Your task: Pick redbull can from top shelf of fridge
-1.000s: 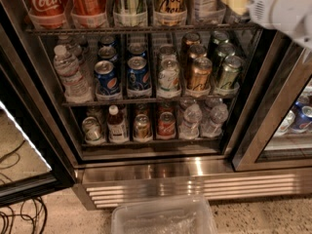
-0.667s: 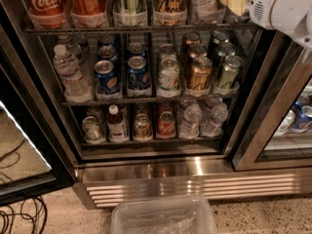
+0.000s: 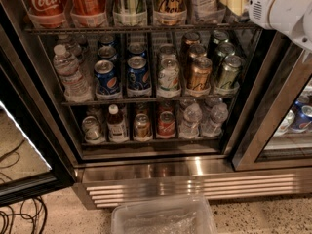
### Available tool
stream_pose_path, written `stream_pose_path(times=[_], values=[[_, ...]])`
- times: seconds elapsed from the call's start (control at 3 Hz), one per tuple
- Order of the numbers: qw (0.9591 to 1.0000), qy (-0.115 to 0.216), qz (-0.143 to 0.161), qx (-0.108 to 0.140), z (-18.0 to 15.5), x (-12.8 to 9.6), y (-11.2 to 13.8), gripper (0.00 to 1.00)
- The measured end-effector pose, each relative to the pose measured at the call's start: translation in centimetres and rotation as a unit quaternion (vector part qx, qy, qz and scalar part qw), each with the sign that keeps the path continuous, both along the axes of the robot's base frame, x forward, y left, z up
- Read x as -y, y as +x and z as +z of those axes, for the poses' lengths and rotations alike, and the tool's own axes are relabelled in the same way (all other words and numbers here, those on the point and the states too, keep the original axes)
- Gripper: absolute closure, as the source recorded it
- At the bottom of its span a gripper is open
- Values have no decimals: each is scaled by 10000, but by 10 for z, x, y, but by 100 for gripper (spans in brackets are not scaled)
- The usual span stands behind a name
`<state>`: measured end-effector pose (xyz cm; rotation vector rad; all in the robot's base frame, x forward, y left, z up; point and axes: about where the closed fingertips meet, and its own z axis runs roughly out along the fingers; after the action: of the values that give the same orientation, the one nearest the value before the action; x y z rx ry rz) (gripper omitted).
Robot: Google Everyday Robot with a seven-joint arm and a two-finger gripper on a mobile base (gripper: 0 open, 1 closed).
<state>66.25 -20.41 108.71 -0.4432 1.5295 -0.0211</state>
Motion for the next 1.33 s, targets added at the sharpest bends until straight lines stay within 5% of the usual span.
stream_pose_path(times=[0.67,1.33], values=[[9990,129,-355,255,3,18,7,33],[9981,183,-486,333,5,23,6,75]])
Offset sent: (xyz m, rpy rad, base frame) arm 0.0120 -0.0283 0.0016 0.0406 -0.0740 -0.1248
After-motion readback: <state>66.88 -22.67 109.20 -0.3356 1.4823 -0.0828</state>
